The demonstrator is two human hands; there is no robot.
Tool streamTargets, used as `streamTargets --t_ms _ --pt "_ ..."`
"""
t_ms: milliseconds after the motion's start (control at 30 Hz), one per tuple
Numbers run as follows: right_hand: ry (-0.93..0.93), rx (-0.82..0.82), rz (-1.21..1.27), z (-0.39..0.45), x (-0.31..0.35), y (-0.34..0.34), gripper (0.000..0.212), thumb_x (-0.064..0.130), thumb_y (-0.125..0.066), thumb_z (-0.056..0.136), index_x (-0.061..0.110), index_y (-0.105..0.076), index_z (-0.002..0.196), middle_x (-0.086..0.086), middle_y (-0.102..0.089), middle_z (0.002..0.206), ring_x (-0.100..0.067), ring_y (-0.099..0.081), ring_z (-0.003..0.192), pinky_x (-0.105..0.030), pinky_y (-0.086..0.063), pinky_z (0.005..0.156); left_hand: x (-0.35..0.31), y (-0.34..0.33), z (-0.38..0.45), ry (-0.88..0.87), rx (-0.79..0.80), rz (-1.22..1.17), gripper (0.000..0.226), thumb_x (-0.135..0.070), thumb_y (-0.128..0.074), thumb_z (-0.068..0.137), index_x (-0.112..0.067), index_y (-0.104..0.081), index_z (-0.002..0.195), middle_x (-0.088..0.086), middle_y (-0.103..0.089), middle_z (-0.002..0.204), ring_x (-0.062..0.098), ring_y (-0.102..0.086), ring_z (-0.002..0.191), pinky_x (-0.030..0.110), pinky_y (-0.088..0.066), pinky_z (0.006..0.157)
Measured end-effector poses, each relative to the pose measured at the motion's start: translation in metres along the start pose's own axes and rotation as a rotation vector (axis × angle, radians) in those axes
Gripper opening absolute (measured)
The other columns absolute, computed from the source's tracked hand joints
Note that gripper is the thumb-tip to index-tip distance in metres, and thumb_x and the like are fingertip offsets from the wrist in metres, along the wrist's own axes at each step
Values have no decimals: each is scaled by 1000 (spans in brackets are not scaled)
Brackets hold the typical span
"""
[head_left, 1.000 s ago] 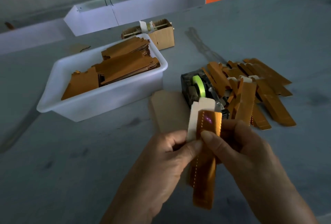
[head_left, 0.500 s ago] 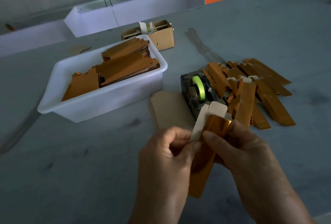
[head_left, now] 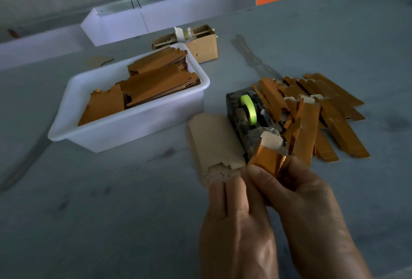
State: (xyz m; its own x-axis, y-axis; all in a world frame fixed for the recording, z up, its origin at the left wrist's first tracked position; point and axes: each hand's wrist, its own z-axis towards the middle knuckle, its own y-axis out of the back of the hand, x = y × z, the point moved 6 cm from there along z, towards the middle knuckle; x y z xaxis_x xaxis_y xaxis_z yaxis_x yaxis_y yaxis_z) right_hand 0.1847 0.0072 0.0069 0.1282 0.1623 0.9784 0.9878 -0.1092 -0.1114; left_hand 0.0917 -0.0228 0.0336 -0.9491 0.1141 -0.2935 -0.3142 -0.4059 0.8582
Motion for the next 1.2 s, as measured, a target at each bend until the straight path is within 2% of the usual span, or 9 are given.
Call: streamTargets --t_ms 100,200,300,400,533,633,733,833,1200 --pt "19 9 23 3 0 1 29 43 -65 54 31 -69 80 -1 -70 72 -16 -68 71 -32 -52 70 11 6 0 12 -1 -225 21 -18 -62 80 -26 -75 93 -5 -63 81 12 -62 73 21 -48 52" --pt "66 37 35 4 4 0 29 42 -65 56 26 -69 79 -3 -70 72 -16 -67 70 -23 -51 62 39 -3 5 466 171 -849 8 -27 -75 77 -33 -70 79 -7 -71 76 9 -67 70 23 -52 58" --pt "114 35 3 4 10 0 32 46 -64 55 24 -68 79 -4 -68 72 -19 -66 70 -28 -52 64 43 -13 8 612 435 -1123 23 -38 -73 58 -26 -73 78 1 -68 62 13 -62 52 24 -48 48" --pt "175 7 -131 6 19 4 34 52 -60 56 27 -66 79 2 -67 75 -13 -64 70 -26 -52 64 42 -12 14 662 392 -1239 21 -28 -72 58 -11 -73 72 1 -57 48 7 -44 34 14 -32 34" --pt "327 -195 -328 19 41 33 9 41 -59 81 34 -64 81 22 -64 78 7 -58 64 -6 -41 46 53 -14 24 703 270 -1219 8 -15 -72 69 -9 -71 63 5 -52 47 10 -39 36 16 -30 35" --pt "229 -193 -340 46 37 51 9 27 -62 86 26 -68 80 14 -63 61 4 -51 45 -6 -34 36 62 -16 32 763 217 -1273 8 -18 -70 67 -11 -66 66 5 -56 55 12 -42 45 17 -30 38" --pt "16 -29 -322 64 19 44 12 30 -61 86 22 -70 84 1 -64 65 -7 -59 64 -20 -49 59 60 -17 36 815 233 -1333 15 -24 -70 62 -13 -64 72 7 -60 61 12 -42 47 18 -33 41" --pt "-18 32 -338 69 13 36 12 33 -63 84 24 -70 84 2 -70 78 -16 -66 82 -36 -52 78 53 -21 40 780 248 -1316 10 -17 -68 75 -9 -62 71 4 -53 53 11 -37 43 17 -34 41" --pt "12 15 -414 66 16 26 8 32 -66 82 26 -69 78 11 -68 71 2 -63 67 -9 -39 51 34 -33 44 740 275 -1297 16 -13 -64 87 -12 -64 71 -5 -60 53 1 -48 40 12 -36 39"
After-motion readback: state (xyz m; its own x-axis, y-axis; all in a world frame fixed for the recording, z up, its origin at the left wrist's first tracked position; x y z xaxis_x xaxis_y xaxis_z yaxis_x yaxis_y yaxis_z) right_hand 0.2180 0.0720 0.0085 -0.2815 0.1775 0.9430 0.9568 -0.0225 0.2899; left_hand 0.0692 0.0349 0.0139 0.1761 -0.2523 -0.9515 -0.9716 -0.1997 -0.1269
